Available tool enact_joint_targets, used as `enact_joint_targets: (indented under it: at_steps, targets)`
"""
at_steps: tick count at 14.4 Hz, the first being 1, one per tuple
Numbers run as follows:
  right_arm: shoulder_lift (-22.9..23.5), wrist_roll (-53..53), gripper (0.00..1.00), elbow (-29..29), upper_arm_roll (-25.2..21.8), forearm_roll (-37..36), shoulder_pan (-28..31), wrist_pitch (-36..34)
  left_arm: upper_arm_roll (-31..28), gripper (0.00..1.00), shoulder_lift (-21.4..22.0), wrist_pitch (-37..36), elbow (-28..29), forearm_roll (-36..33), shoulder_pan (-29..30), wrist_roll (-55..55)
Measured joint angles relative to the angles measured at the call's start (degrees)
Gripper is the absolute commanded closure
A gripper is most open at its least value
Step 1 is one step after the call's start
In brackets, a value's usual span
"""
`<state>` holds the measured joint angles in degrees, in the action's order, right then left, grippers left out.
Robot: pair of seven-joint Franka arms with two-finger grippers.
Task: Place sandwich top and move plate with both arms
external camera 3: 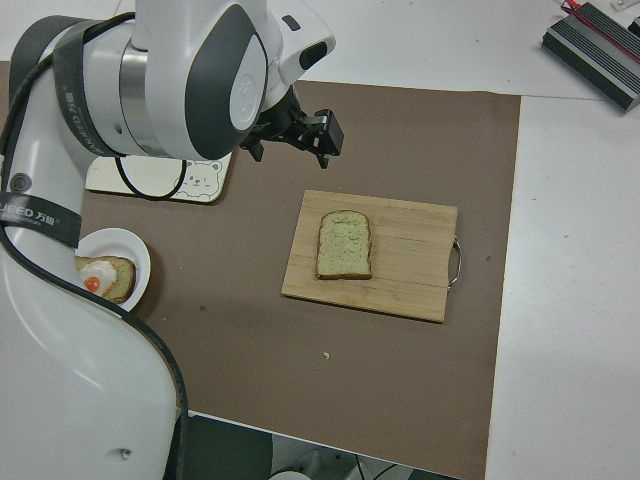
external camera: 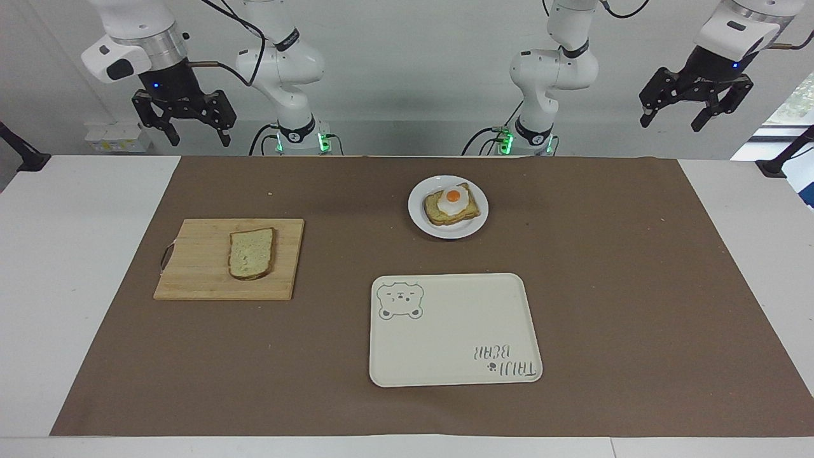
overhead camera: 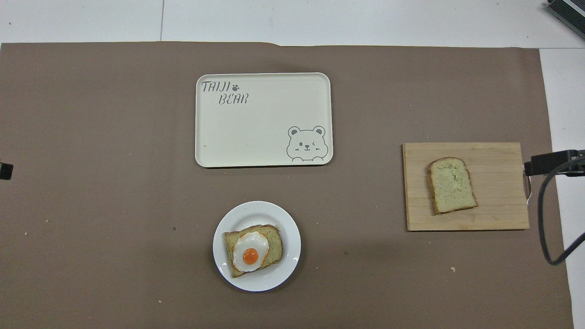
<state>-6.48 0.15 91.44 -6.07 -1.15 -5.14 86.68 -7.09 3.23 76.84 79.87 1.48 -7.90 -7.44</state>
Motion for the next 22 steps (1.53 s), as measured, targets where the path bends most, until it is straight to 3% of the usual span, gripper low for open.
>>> enact_joint_targets:
  at_steps: [22]
  targets:
    - [-0.06,0.0,0.0,1.9,-0.15,0.0,0.12,0.0,0.0,0.0,0.0,0.0,0.0,0.0,0.0,-0.01]
